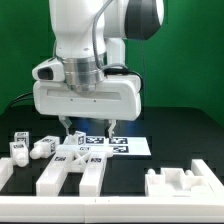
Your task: Assemble chair
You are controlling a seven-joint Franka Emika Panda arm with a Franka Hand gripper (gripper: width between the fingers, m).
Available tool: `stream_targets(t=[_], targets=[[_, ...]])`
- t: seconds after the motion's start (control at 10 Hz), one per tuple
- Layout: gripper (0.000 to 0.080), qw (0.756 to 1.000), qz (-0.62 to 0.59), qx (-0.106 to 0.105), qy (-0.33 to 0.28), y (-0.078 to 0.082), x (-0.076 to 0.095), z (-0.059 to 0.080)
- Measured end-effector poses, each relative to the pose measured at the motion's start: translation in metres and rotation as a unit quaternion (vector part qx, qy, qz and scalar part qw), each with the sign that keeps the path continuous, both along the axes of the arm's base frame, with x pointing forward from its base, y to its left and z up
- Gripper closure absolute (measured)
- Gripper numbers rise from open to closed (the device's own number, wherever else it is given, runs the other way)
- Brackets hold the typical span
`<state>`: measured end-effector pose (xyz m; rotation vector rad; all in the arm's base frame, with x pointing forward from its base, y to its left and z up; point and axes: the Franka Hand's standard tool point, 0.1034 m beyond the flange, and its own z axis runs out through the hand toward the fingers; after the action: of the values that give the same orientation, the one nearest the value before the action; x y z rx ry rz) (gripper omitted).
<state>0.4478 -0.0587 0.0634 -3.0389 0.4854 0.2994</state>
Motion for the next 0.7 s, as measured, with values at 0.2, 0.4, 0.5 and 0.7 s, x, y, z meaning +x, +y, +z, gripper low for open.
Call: stream_targets(t=[0.2,0.4,0.5,0.7], targets=[[0.015,1.0,-0.003,0.005,-0.002,-0.017,-0.016,-0.007],[0.015,1.0,-0.006,0.002,0.009,-0.056,-0.046,-0.015],[0.015,1.0,-0.001,0.0,0.002,-0.065,-0.05,-0.018],[0.015,1.0,0.0,0.0,0.003,-0.062,-0.049,-0.018]])
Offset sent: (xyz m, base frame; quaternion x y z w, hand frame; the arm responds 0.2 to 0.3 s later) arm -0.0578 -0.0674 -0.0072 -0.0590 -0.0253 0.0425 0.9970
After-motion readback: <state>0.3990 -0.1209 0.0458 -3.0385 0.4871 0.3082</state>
